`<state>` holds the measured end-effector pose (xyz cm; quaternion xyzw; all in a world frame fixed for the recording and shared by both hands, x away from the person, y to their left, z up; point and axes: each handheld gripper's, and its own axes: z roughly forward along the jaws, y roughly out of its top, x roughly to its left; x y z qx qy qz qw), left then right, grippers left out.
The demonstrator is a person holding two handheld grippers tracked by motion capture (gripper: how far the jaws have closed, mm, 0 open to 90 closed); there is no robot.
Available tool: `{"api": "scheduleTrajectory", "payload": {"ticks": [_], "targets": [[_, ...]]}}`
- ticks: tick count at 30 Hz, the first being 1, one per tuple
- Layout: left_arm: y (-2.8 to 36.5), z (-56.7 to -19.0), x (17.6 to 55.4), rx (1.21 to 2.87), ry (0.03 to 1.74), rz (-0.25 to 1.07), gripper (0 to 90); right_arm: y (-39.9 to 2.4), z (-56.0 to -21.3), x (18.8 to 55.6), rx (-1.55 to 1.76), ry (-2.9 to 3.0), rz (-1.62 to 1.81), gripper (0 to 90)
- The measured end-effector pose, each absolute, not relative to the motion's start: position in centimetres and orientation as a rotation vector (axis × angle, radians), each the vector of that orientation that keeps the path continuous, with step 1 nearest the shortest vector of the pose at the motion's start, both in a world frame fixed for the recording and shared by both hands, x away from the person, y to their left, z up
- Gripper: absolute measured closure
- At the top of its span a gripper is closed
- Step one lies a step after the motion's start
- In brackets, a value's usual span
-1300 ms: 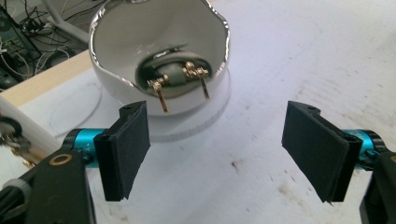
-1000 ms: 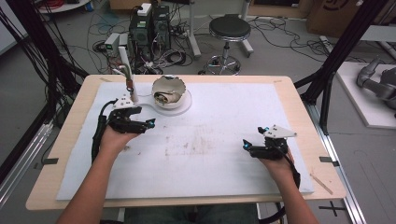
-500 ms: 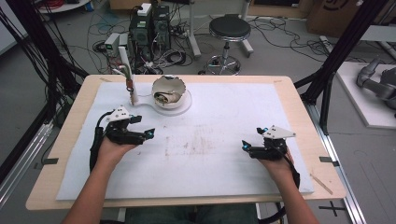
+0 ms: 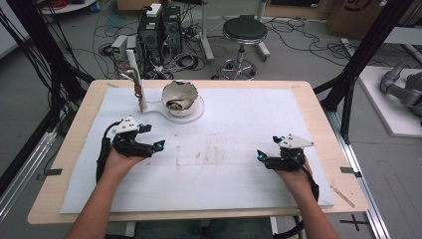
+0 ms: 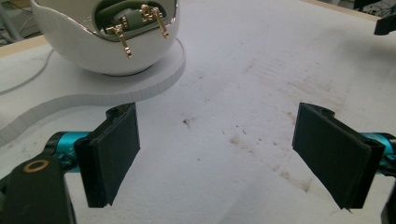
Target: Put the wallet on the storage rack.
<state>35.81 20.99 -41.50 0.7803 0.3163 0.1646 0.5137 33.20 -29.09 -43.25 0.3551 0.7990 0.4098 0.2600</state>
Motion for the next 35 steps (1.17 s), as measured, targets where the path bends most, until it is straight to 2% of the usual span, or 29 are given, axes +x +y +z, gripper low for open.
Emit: {"api": "scheduleTrajectory", "payload": {"ticks": [17, 35], "targets": [[22.5, -42.3, 34.8, 1.865, 0.806, 0.393, 15.0, -28.6, -43.1, 34.2, 0.992, 2.152, 1.143, 20.7], [22.0, -42.7, 34.8, 1.879, 0.824, 0.380, 15.0, -28.8, -42.9, 33.9, 1.000, 2.141, 1.138, 20.7]]}}
